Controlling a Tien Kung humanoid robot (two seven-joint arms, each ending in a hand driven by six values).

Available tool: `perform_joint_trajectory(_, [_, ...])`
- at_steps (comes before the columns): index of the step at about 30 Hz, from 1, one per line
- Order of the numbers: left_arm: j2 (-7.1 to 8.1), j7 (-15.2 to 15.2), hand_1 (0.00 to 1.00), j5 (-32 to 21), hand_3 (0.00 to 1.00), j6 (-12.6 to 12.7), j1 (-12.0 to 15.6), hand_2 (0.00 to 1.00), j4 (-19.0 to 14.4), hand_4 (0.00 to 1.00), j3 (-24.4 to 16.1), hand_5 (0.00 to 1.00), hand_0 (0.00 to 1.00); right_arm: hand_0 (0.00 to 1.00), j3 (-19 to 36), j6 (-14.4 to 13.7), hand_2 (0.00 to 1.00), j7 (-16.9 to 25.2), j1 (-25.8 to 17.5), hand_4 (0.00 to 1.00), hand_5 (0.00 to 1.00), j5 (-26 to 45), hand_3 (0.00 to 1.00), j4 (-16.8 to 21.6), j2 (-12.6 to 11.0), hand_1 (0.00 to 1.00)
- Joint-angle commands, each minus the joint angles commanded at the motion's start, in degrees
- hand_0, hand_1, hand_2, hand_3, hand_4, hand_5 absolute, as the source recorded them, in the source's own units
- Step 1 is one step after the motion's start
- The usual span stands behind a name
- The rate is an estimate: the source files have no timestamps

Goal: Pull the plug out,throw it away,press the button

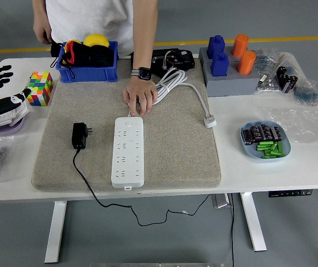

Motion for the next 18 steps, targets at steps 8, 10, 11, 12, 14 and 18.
perform_joint_trajectory(8, [0.05,0.0,0.832,0.0,0.864,0.0,0.0,0.834,-0.1,0.822,0.0,0.228,0.839,0.725,0.0,0.0,0.663,0.0,0.0,0.764,0.633,0.0,0.659,0.0,0.1,0.673])
perform_joint_trajectory(10, [0.08,0.0,0.832,0.0,0.864,0.0,-0.1,0.834,-0.1,0.822,0.1,0.228,0.839,0.725,-0.1,0.0,0.663,0.0,0.1,0.764,0.633,0.0,0.659,0.0,0.0,0.673])
perform_joint_trajectory(11, [0.09,0.0,0.832,0.0,0.864,0.0,-0.1,0.834,-0.1,0.822,0.1,0.228,0.839,0.725,-0.1,0.0,0.663,0.0,0.1,0.764,0.633,0.1,0.659,0.0,0.0,0.673])
perform_joint_trajectory(12, [0.09,0.0,0.832,0.0,0.864,0.0,-0.1,0.834,-0.2,0.822,0.1,0.228,0.839,0.725,-0.1,0.0,0.663,0.0,0.1,0.764,0.633,0.1,0.659,0.0,0.0,0.673])
perform_joint_trajectory(14, [0.07,0.0,0.832,0.0,0.864,0.0,-0.1,0.834,-0.2,0.821,0.1,0.228,0.839,0.725,-0.2,0.0,0.664,0.0,0.1,0.764,0.633,0.1,0.660,0.0,0.0,0.673])
perform_joint_trajectory(18, [0.07,0.0,0.832,0.0,0.864,-0.1,0.0,0.834,-0.3,0.821,0.0,0.228,0.839,0.725,-0.4,0.0,0.664,0.0,0.1,0.764,0.633,0.2,0.660,0.0,-0.1,0.673])
